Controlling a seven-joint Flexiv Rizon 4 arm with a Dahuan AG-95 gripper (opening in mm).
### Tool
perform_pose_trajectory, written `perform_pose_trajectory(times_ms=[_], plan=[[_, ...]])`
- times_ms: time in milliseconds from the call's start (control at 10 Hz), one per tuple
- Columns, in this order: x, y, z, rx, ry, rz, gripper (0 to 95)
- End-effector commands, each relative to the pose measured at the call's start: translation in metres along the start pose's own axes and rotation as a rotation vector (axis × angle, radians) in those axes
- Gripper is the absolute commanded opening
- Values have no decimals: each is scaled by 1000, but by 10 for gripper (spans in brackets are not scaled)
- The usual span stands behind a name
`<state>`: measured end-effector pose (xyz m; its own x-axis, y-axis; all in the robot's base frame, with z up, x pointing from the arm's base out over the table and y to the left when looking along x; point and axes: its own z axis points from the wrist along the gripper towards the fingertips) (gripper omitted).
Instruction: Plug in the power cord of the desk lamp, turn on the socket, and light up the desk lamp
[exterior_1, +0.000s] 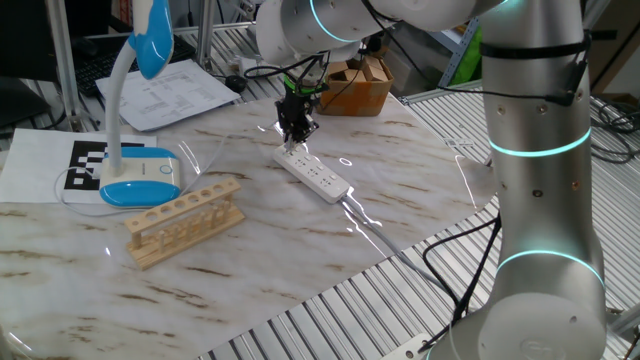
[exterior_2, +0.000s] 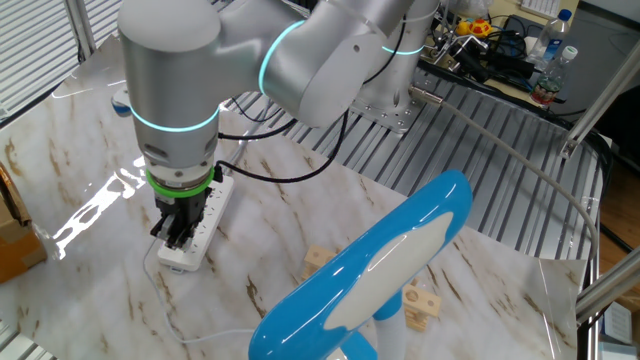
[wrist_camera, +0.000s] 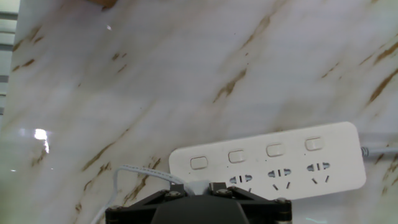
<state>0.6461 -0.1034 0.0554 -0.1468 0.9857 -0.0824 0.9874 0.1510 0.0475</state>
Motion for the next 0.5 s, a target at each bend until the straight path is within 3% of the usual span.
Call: perform_pose_trajectory(times_ms=[100, 500], plan=[[0, 1, 7, -1, -3, -6, 0], [3, -2, 11, -8, -1, -3, 0]])
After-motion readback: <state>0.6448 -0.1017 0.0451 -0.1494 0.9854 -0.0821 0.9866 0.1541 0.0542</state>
